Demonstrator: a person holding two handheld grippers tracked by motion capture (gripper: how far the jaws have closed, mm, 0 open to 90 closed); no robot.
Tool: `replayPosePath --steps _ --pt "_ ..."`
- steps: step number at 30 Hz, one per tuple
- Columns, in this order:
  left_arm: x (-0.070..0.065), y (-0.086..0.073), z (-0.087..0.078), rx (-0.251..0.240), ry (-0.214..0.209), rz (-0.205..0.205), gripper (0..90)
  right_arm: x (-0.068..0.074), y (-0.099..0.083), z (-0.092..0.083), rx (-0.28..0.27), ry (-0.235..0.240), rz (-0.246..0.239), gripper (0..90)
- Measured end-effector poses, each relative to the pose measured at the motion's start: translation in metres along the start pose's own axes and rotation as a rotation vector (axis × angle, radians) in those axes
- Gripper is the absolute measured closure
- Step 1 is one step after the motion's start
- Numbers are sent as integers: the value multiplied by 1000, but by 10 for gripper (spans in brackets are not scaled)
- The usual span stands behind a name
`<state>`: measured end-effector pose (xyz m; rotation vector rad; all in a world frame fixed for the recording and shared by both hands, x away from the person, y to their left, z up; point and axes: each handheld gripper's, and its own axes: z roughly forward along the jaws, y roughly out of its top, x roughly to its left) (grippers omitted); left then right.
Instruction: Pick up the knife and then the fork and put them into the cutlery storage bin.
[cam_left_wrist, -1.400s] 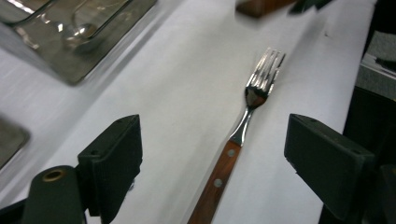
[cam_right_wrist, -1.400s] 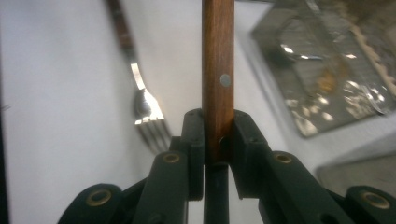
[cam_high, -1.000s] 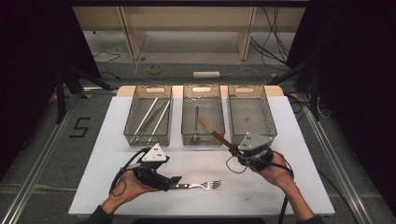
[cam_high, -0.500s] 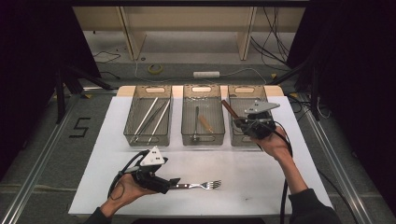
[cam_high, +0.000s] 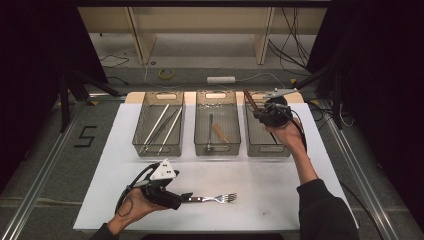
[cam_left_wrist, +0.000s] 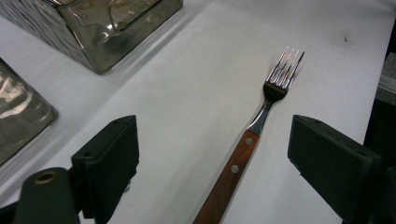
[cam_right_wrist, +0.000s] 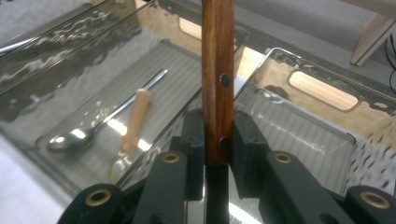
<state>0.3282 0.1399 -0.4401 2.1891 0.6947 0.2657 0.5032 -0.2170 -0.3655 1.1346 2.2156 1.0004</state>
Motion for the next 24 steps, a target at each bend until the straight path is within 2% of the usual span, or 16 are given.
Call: replayPosePath --steps 9,24 --pt "0 -1 1 8 -1 6 159 -15 10 17 11 -34 67 775" --pt "-1 0 2 12 -4 12 159 -23 1 46 59 -93 177 773"
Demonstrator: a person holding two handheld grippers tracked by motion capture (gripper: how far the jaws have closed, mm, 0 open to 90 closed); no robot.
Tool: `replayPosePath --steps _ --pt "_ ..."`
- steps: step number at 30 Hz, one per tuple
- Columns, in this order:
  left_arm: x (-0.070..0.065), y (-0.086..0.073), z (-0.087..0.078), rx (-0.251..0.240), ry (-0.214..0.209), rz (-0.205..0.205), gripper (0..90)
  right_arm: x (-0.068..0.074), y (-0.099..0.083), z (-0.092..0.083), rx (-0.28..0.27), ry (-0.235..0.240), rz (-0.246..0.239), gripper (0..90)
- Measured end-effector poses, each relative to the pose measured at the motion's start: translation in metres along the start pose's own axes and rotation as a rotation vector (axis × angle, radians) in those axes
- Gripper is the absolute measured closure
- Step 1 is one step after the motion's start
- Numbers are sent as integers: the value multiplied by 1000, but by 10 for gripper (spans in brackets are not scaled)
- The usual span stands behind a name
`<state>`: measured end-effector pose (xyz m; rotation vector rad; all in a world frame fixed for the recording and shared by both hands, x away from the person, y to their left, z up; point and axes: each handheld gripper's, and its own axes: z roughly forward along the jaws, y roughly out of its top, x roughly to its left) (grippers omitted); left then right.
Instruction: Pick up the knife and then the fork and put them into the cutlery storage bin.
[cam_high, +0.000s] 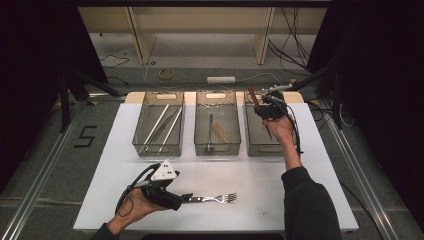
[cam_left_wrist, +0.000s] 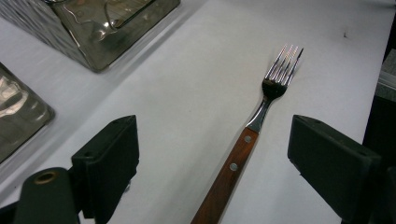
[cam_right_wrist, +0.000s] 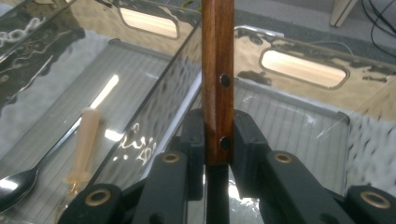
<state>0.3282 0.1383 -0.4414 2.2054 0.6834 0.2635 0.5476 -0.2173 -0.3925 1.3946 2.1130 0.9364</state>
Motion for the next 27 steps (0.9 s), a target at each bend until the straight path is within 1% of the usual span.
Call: replayPosePath --steps 3,6,8,10,11,12,14,16,18,20,23,27 --pt "0 0 0 10 -3 4 160 0 -2 5 10 -4 24 773" --pt "0 0 0 7 -3 5 160 1 -4 9 31 -17 50 766" --pt "0 0 0 8 -3 5 160 2 -5 12 51 -23 53 755" --pt "0 0 0 7 -3 5 160 3 -4 14 71 -20 74 648" --pt "0 0 0 8 -2 5 160 3 -4 14 78 -20 81 635" --pt "0 0 0 8 -1 7 160 4 -4 12 73 -20 86 623" --pt "0 0 0 8 0 9 160 3 -3 9 59 -2 91 571" --pt "0 0 0 10 0 8 161 4 -2 5 48 1 81 550" --pt "0 0 0 13 0 8 162 5 -2 1 40 22 70 509" --pt "0 1 1 16 -2 6 163 7 -2 -5 39 30 60 481" --pt "0 1 1 18 0 8 163 10 -4 -15 14 57 36 441" --pt "2 3 0 31 -9 3 169 15 -11 -29 -4 98 -1 398"
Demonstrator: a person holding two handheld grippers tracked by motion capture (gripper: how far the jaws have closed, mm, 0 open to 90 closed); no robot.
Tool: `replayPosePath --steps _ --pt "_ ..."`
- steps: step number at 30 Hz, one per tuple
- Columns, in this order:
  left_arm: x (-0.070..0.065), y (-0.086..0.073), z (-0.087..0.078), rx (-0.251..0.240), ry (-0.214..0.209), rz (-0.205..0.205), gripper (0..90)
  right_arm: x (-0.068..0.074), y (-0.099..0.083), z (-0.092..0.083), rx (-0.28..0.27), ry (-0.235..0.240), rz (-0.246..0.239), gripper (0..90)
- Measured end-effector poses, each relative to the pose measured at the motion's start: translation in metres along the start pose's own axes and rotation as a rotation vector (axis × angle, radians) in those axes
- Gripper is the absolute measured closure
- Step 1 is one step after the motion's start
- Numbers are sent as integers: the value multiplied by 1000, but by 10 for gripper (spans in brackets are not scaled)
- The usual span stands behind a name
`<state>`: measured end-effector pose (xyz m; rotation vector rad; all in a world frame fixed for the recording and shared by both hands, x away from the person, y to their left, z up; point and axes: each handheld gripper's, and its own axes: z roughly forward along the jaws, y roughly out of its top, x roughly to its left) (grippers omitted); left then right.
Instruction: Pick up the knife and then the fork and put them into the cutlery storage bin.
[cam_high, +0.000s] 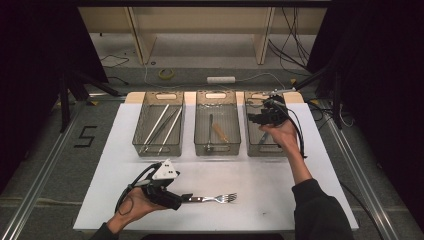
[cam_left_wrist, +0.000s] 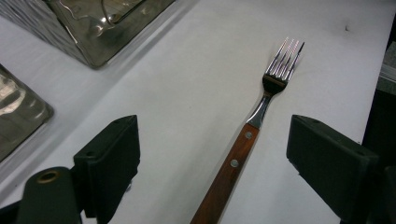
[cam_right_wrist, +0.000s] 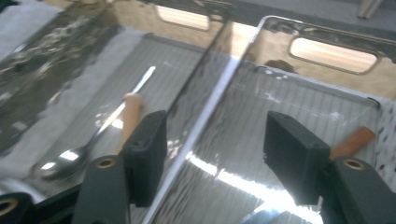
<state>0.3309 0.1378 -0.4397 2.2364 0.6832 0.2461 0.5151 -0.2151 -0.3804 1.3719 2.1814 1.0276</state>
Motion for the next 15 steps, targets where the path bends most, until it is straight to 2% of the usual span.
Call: replayPosePath --steps 4,10,15 --pt "-1 1 1 32 12 18 172 8 -9 -16 -33 45 -27 364" --pt "-1 4 2 62 6 28 181 24 -26 -38 -80 124 -54 337" --pt "-2 6 3 86 -2 33 190 39 -42 -54 -106 163 -103 323"
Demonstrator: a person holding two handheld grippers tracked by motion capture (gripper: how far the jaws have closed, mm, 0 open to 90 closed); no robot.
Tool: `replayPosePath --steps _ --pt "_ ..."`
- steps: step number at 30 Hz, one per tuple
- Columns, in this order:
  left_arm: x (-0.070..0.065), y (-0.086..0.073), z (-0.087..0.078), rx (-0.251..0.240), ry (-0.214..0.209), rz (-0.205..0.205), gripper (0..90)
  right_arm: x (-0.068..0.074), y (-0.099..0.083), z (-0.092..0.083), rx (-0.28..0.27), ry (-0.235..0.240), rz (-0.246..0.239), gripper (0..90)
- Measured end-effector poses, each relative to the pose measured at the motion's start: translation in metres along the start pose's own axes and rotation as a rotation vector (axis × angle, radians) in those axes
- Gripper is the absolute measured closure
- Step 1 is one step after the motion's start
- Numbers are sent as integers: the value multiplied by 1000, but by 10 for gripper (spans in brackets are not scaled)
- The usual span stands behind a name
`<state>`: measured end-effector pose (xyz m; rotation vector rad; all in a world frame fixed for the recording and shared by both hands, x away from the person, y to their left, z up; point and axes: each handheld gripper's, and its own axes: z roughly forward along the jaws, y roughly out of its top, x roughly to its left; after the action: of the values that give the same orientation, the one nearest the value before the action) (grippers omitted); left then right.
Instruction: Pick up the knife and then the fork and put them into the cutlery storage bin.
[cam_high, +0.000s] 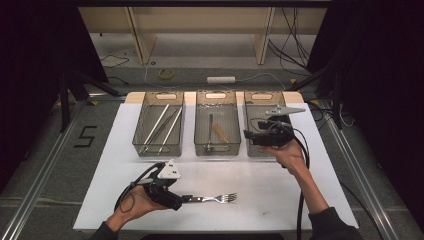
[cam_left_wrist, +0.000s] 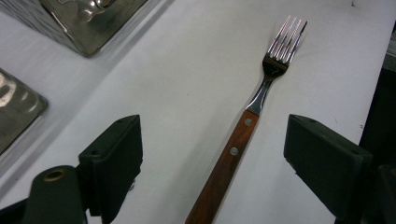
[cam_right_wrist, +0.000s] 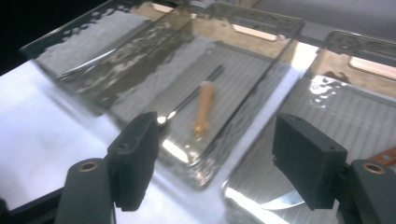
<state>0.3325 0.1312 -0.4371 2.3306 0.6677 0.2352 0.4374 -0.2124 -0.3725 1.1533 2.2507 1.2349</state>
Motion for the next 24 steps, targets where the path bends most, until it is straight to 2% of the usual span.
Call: replayPosePath --steps 7,10,15,24 --pt "0 3 1 36 -14 18 196 16 -17 -17 -52 35 -20 314" --pt "0 5 2 55 -13 12 203 21 -25 -21 -50 50 -30 312" --pt "1 7 2 99 -3 36 212 28 -38 -27 -45 71 -44 306" --pt "2 12 5 124 -13 35 219 43 -58 -30 -74 119 -48 301"
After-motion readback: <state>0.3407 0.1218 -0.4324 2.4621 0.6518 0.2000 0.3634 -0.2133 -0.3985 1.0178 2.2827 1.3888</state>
